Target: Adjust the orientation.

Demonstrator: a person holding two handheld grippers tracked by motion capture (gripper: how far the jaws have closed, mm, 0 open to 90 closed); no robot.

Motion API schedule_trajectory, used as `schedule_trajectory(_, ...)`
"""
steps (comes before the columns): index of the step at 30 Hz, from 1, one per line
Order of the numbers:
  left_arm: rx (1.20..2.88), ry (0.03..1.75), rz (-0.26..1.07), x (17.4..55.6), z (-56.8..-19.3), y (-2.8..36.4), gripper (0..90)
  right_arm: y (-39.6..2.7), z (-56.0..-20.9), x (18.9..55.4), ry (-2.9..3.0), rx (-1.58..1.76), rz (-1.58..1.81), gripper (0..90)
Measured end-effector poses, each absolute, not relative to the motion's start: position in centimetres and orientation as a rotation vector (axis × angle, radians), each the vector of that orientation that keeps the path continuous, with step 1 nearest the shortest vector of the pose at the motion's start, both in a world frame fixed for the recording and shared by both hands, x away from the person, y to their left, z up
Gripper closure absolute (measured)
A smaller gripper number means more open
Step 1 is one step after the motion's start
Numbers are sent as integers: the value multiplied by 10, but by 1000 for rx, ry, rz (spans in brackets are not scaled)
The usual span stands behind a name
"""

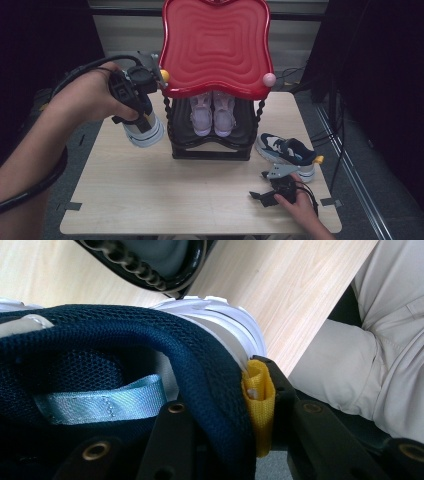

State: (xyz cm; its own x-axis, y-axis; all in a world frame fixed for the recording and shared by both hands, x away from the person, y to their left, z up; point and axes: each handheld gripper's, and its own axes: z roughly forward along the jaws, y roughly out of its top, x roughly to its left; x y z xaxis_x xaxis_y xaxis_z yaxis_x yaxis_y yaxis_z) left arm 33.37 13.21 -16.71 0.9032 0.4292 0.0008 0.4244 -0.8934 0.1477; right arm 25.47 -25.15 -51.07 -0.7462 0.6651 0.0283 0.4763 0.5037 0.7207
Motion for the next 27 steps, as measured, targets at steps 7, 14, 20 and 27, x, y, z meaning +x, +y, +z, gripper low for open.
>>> schedule_trajectory(7, 2936, 622, 119, 334, -144, 130, 724, -251, -511, 255, 2496, 969, 1079, 124)
schedule_trajectory(14, 2916, 566, 175, 336, -128, 127, 722, -251, -511, 255, 2494, 968, 1081, 123)
schedule_trajectory(20, 2909, 526, 243, 337, -113, 121, 721, -251, -511, 255, 2494, 969, 1081, 123)
schedule_trajectory(27, 2915, 479, 319, 337, -97, 108, 722, -251, -511, 255, 2494, 969, 1081, 123)
